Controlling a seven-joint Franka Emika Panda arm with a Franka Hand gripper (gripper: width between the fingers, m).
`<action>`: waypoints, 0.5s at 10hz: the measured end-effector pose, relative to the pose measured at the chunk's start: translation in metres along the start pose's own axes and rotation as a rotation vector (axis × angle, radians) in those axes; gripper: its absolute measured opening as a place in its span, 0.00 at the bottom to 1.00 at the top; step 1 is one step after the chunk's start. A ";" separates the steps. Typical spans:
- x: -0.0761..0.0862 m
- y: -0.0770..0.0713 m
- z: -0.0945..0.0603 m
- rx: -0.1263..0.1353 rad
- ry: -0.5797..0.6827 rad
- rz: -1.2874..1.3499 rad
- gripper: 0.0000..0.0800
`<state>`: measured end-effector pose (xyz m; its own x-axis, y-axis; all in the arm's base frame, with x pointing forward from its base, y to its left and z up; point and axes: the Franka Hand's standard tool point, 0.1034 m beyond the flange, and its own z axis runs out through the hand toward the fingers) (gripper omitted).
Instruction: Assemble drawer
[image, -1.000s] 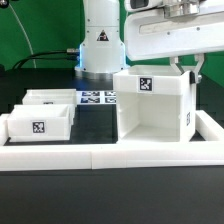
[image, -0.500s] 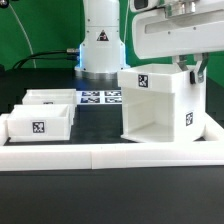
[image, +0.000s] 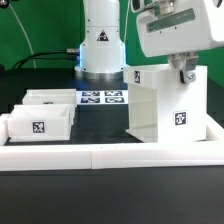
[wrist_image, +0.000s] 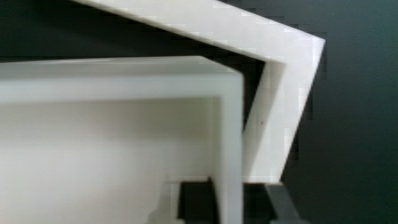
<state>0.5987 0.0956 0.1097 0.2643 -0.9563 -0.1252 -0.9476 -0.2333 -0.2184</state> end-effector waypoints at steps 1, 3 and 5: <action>-0.002 0.000 0.000 0.002 -0.008 0.060 0.05; -0.005 0.000 0.001 0.005 -0.018 0.122 0.05; -0.005 0.000 0.003 0.003 -0.019 0.113 0.05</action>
Offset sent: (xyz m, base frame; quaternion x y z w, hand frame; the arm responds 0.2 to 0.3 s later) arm 0.0000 0.0000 0.0000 0.0000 0.0000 0.0000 1.0000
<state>0.5976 0.1007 0.1078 0.1591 -0.9729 -0.1675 -0.9710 -0.1236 -0.2045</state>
